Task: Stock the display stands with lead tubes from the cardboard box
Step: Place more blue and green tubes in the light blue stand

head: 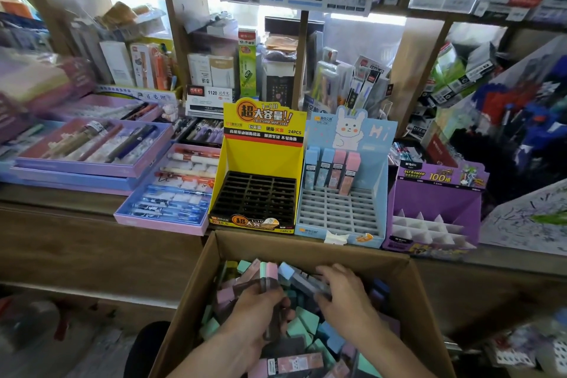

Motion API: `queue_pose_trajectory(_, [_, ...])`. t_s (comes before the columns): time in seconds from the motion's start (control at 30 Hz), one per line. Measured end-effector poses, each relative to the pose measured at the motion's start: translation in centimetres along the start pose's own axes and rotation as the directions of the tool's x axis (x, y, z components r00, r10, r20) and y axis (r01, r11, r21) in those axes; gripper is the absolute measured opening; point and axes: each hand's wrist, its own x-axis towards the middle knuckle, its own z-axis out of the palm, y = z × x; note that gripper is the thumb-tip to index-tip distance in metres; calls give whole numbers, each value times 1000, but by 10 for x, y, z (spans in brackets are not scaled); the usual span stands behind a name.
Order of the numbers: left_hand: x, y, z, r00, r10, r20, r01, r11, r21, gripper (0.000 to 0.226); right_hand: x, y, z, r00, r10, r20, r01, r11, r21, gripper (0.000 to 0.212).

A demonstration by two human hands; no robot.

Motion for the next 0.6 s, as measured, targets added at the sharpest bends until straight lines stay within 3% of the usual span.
queue_pose_trajectory(0.13, [1,-2,-1,1000,5,6,-5,1000,-15,8,-2,-3,2,998,-3,56,7,997,-73,37])
queue_pose_trajectory(0.23, [2,-4,-1,1000,23,-3,-23,999,-30,8,-3,-6,-1,998,35,45,-38,997,60,19])
queue_pose_trajectory(0.37, [-1,-4,1,999,36,-7,-36,998,-54,7,-5,-6,-5,991,101,87,-122,952,281,18])
queue_pose_trajectory(0.43, [-3,-3,1,999,51,9,-50,997,-63,8,-5,-6,-9,988,126,86,-151,900,408,19])
queue_pose_trajectory(0.6, [-11,2,5,990,107,90,-95,988,-125,17,-7,-5,-16,974,94,205,-217,645,733,24])
